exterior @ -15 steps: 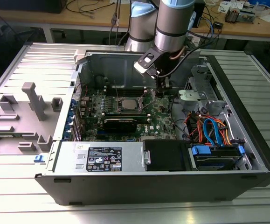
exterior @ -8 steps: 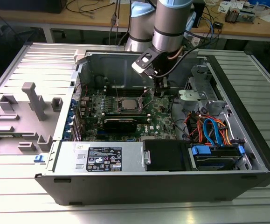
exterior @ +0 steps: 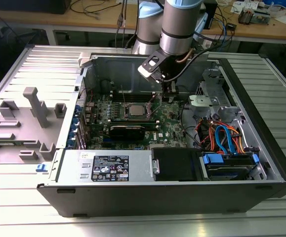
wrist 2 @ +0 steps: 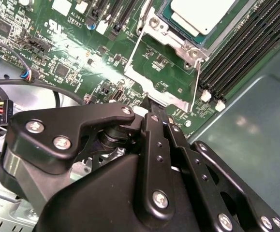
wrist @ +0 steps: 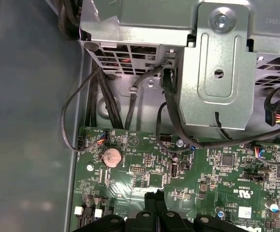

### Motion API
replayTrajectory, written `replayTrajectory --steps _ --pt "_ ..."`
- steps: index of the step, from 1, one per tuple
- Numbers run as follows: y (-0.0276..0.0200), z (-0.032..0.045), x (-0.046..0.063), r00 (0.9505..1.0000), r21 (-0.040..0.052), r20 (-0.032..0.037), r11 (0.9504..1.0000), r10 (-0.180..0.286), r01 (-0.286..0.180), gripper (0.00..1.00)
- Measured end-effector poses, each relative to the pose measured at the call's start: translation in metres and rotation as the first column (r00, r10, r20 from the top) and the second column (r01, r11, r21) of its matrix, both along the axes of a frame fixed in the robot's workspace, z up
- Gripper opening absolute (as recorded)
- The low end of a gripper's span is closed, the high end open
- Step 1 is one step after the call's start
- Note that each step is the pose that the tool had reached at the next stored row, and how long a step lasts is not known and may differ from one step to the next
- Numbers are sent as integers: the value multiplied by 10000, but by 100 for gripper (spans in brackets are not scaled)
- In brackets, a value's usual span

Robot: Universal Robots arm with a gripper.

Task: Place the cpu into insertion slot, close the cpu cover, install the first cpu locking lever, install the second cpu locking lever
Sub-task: 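Close the cpu cover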

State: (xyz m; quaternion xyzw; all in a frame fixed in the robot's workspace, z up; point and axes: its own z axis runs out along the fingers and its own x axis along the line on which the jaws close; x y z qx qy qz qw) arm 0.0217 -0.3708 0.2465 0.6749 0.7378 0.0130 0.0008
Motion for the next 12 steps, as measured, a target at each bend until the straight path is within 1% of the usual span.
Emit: replayTrajectory --steps 4,6,12 --pt "0 1 -53 10000 99 0 10000 -3 3 11" --pt "0 0 -68 10000 122 1 9999 -9 9 11" --pt "0 -1 -115 10000 123 -1 9999 -15 15 11"
